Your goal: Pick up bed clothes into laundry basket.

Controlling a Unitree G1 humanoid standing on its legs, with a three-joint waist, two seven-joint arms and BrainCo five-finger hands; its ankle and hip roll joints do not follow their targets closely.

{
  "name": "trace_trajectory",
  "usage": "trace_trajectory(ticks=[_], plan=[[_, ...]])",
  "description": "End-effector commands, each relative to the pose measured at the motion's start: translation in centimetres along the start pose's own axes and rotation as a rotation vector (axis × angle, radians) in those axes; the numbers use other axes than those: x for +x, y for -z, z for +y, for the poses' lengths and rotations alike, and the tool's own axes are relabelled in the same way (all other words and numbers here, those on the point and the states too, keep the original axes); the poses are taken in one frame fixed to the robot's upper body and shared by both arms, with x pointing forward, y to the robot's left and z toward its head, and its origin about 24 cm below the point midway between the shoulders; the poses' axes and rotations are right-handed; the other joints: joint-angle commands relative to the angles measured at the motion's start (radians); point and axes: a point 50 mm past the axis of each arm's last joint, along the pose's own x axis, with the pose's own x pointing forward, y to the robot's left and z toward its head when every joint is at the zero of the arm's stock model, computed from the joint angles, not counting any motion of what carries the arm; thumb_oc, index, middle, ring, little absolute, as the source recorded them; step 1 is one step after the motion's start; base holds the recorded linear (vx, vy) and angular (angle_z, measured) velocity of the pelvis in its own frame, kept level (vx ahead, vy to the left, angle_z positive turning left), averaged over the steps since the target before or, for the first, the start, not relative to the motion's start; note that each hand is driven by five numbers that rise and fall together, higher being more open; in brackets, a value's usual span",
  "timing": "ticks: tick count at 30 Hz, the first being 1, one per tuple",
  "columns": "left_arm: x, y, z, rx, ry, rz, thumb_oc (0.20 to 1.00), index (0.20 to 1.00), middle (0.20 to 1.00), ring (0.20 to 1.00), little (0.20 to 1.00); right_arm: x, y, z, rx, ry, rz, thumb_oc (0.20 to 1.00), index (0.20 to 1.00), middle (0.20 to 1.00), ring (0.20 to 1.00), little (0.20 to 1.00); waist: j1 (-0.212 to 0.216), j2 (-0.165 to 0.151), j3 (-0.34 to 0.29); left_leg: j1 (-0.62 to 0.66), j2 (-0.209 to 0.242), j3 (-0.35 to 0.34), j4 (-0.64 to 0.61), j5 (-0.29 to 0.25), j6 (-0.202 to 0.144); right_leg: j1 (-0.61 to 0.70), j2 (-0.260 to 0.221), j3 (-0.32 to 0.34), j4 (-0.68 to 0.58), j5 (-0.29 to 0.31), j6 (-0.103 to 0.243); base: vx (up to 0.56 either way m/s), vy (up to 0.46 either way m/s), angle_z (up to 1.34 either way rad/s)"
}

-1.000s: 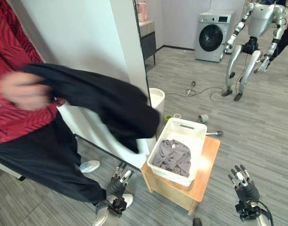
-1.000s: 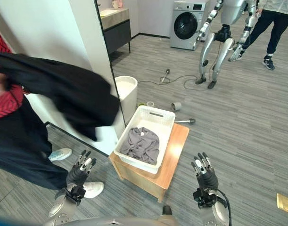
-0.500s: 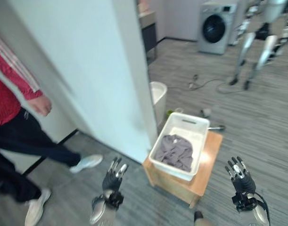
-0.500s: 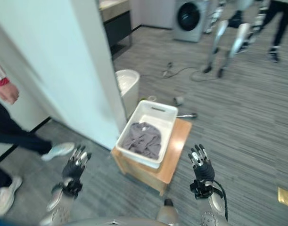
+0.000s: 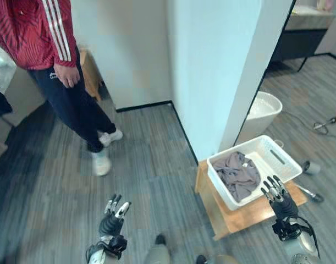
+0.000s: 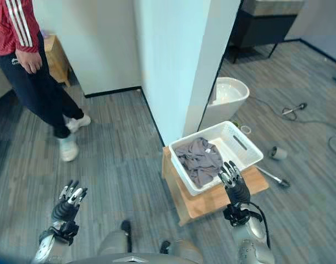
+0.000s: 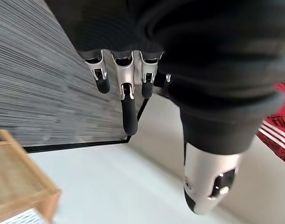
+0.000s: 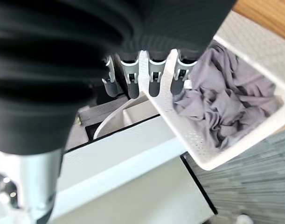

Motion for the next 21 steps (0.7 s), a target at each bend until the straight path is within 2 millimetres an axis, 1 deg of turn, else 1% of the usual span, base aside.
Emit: trace_trajectory(ticks=[1,2,3,4,5,6,7,8,9,10,11,12,13,14,15,16,17,18,19,20,21], plan=[[1.7,-3.1,-2.7,-0.007,0.153,-0.141,1.000,1.000,1.000,1.000,1.000,0.2,-2.6,-0.2,0.006,0.023,-0.166,1.000,1.000,1.000,1.000,1.000,-0.092,0.060,-0.057,0.129,0.041,0.036,-0.095,-0.054,-0.006,0.049,-0.050,-0.028,-0.091,-0.005,0.104,-0.20,0.160,1.79],[2.8,-3.4,-4.2,-0.011,0.202,-0.145,1.000,1.000,1.000,1.000,1.000,0.1,-2.9,-0.4,0.028,0.058,-0.198,1.000,1.000,1.000,1.000,1.000,-0.137,0.073,-0.077,0.191,0.054,0.139,-0.120,-0.091,-0.012,0.037,-0.076,-0.122,-0.086,0.002,0.109,-0.18,0.199,1.80],[3.0,-3.5,-4.8,-0.004,0.228,-0.149,1.000,1.000,1.000,1.000,1.000,0.1,-2.9,-0.5,0.037,0.067,-0.208,1.000,1.000,1.000,1.000,1.000,-0.150,0.080,-0.083,0.202,0.058,0.171,-0.129,-0.107,-0.012,0.034,-0.089,-0.163,-0.082,-0.001,0.111,-0.19,0.251,1.37],[3.3,-3.6,-5.5,-0.001,0.255,-0.150,1.000,1.000,1.000,1.000,1.000,0.1,-3.0,-0.5,0.039,0.072,-0.214,1.000,1.000,1.000,1.000,1.000,-0.169,0.087,-0.089,0.211,0.056,0.206,-0.171,-0.119,-0.006,0.026,-0.109,-0.209,-0.065,-0.001,0.119,-0.15,0.279,3.34],[3.3,-3.6,-5.9,-0.011,0.274,-0.147,1.000,1.000,1.000,1.000,1.000,0.1,-2.6,-0.3,0.044,0.064,-0.202,1.000,1.000,1.000,1.000,1.000,-0.174,0.099,-0.091,0.230,0.029,0.203,-0.265,-0.127,0.003,0.014,-0.127,-0.235,-0.041,0.014,0.134,-0.20,0.400,3.47],[3.5,-4.2,-6.5,0.014,0.297,-0.165,1.000,1.000,1.000,1.000,1.000,0.3,-2.4,0.3,0.022,0.032,-0.185,1.000,1.000,1.000,1.000,1.000,-0.171,0.098,-0.071,0.228,-0.029,0.118,-0.325,-0.138,0.033,-0.053,-0.173,-0.225,0.072,0.055,0.166,-0.17,0.428,2.96],[3.6,-4.4,-6.5,0.027,0.299,-0.169,1.000,1.000,1.000,1.000,1.000,0.4,-2.3,0.7,0.026,0.013,-0.178,1.000,1.000,1.000,1.000,1.000,-0.177,0.097,-0.059,0.236,-0.050,0.105,-0.353,-0.141,0.059,-0.088,-0.213,-0.213,0.166,0.085,0.188,-0.15,0.408,0.97],[3.5,-4.8,-6.3,0.047,0.302,-0.179,1.000,1.000,1.000,1.000,1.000,0.4,-1.9,1.1,0.032,-0.007,-0.161,1.000,1.000,1.000,1.000,1.000,-0.181,0.094,-0.045,0.245,-0.074,0.081,-0.374,-0.143,0.079,-0.122,-0.240,-0.166,0.242,0.109,0.214,-0.09,0.283,0.77],[3.5,-5.2,-6.3,0.078,0.309,-0.192,1.000,1.000,1.000,1.000,1.000,0.4,-1.5,1.6,0.034,-0.031,-0.141,1.000,1.000,1.000,1.000,1.000,-0.184,0.091,-0.030,0.248,-0.089,0.056,-0.390,-0.136,0.091,-0.151,-0.250,-0.098,0.290,0.126,0.233,-0.07,0.172,1.11],[3.5,-5.2,-6.3,0.079,0.308,-0.193,1.000,1.000,1.000,1.000,1.000,0.5,-1.4,1.6,0.035,-0.032,-0.141,1.000,1.000,1.000,1.000,1.000,-0.184,0.087,-0.030,0.249,-0.093,0.057,-0.392,-0.136,0.093,-0.155,-0.254,-0.094,0.296,0.125,0.236,-0.08,0.079,1.23],[3.6,-5.7,-6.1,0.109,0.308,-0.205,1.000,1.000,1.000,1.000,1.000,0.6,-1.2,2.0,0.030,-0.054,-0.131,1.000,1.000,1.000,1.000,1.000,-0.190,0.086,-0.017,0.252,-0.100,0.023,-0.412,-0.122,0.093,-0.177,-0.233,-0.002,0.311,0.140,0.254,-0.13,-0.026,1.02],[3.8,-5.9,-5.7,0.117,0.294,-0.211,1.000,1.000,1.000,1.000,1.000,0.7,-0.9,2.6,0.052,-0.083,-0.119,1.000,1.000,1.000,1.000,1.000,-0.191,0.089,-0.024,0.244,-0.102,-0.031,-0.452,-0.075,0.085,-0.170,-0.175,0.125,0.236,0.136,0.242,-0.10,-0.068,0.50],[3.9,-6.1,-5.5,0.115,0.283,-0.218,1.000,1.000,1.000,1.000,1.000,0.6,-0.6,2.8,0.066,-0.094,-0.105,1.000,1.000,1.000,1.000,1.000,-0.187,0.088,-0.032,0.241,-0.107,-0.066,-0.462,-0.065,0.077,-0.151,-0.167,0.177,0.185,0.133,0.242,-0.06,-0.081,0.82],[3.9,-6.1,-5.5,0.115,0.282,-0.218,1.000,1.000,1.000,1.000,1.000,0.6,-0.6,2.8,0.066,-0.094,-0.105,1.000,1.000,1.000,1.000,1.000,-0.188,0.088,-0.031,0.242,-0.107,-0.067,-0.462,-0.065,0.077,-0.149,-0.167,0.175,0.185,0.133,0.242,0.06,-0.101,1.54],[3.8,-6.4,-5.4,0.119,0.283,-0.230,1.000,1.000,1.000,1.000,1.000,0.5,-0.3,3.0,0.065,-0.112,-0.091,1.000,1.000,1.000,1.000,1.000,-0.181,0.089,-0.042,0.229,-0.107,-0.100,-0.463,-0.060,0.070,-0.136,-0.176,0.226,0.131,0.145,0.242,0.07,-0.119,1.64],[3.8,-6.5,-5.4,0.125,0.291,-0.231,1.000,1.000,1.000,1.000,1.000,0.4,-0.1,3.2,0.053,-0.131,-0.077,1.000,1.000,1.000,1.000,1.000,-0.177,0.089,-0.049,0.223,-0.105,-0.134,-0.461,-0.059,0.065,-0.119,-0.175,0.264,0.081,0.132,0.241,0.09,-0.146,1.31],[3.8,-6.5,-5.5,0.138,0.294,-0.228,1.000,1.000,1.000,1.000,1.000,0.4,-0.1,3.2,0.042,-0.138,-0.066,1.000,1.000,1.000,1.000,1.000,-0.177,0.085,-0.057,0.220,-0.107,-0.159,-0.457,-0.062,0.063,-0.108,-0.158,0.304,0.042,0.115,0.243,0.09,-0.162,0.94],[3.9,-6.9,-5.7,0.165,0.289,-0.252,1.000,1.000,1.000,1.000,1.000,0.6,0.5,3.9,0.037,-0.174,-0.034,1.000,1.000,1.000,1.000,1.000,-0.145,0.070,-0.069,0.213,-0.109,-0.195,-0.443,-0.063,0.056,-0.070,-0.149,0.299,-0.011,0.074,0.237,0.05,-0.110,1.04],[3.9,-6.9,-5.7,0.165,0.289,-0.252,1.000,1.000,1.000,1.000,1.000,0.6,0.5,3.9,0.037,-0.175,-0.034,1.000,1.000,1.000,1.000,1.000,-0.146,0.070,-0.069,0.213,-0.109,-0.197,-0.442,-0.064,0.056,-0.068,-0.150,0.297,-0.012,0.074,0.237,0.02,-0.169,0.93],[4.0,-6.8,-5.6,0.175,0.275,-0.250,1.000,1.000,1.000,1.000,1.000,0.9,0.6,4.3,0.037,-0.195,-0.026,1.000,1.000,1.000,1.000,1.000,-0.123,0.058,-0.075,0.211,-0.104,-0.206,-0.446,-0.059,0.049,-0.045,-0.162,0.261,-0.033,0.067,0.236,-0.03,-0.321,0.68],[3.9,-6.8,-5.4,0.141,0.255,-0.262,1.000,1.000,1.000,1.000,1.000,1.2,0.6,5.0,0.026,-0.232,-0.020,1.000,1.000,1.000,1.000,1.000,-0.082,0.044,-0.084,0.198,-0.081,-0.235,-0.442,-0.037,0.031,0.005,-0.141,0.249,-0.087,0.064,0.227,-0.05,-0.398,0.27]])
